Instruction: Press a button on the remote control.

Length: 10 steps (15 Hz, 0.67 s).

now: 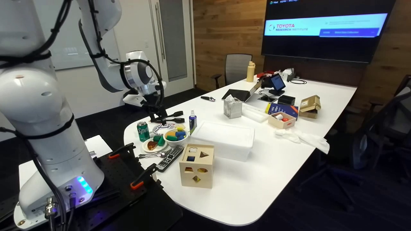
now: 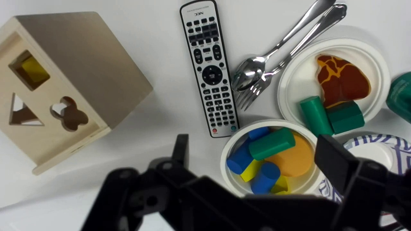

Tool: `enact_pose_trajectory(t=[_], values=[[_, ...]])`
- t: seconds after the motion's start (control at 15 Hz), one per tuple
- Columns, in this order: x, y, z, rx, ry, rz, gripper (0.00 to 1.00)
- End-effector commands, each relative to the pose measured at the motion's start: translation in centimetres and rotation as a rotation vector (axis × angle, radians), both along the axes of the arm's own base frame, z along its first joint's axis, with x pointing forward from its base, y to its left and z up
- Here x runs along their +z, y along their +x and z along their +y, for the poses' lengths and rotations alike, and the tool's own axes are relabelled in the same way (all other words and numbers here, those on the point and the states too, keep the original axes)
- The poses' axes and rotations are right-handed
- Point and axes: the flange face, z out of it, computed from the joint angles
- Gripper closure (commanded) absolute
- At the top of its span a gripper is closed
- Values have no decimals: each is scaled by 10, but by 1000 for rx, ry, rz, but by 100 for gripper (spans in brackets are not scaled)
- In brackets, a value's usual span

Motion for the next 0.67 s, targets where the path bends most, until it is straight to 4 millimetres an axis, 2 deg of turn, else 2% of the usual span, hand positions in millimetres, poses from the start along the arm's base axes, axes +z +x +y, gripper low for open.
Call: enact_pose_trajectory(t=[0.0, 0.33, 0.6], values=[[-31, 17, -15, -20, 24, 26, 0], [-76, 33, -30, -11, 79, 57, 0], [-111, 31, -35, -37, 122, 93, 0]])
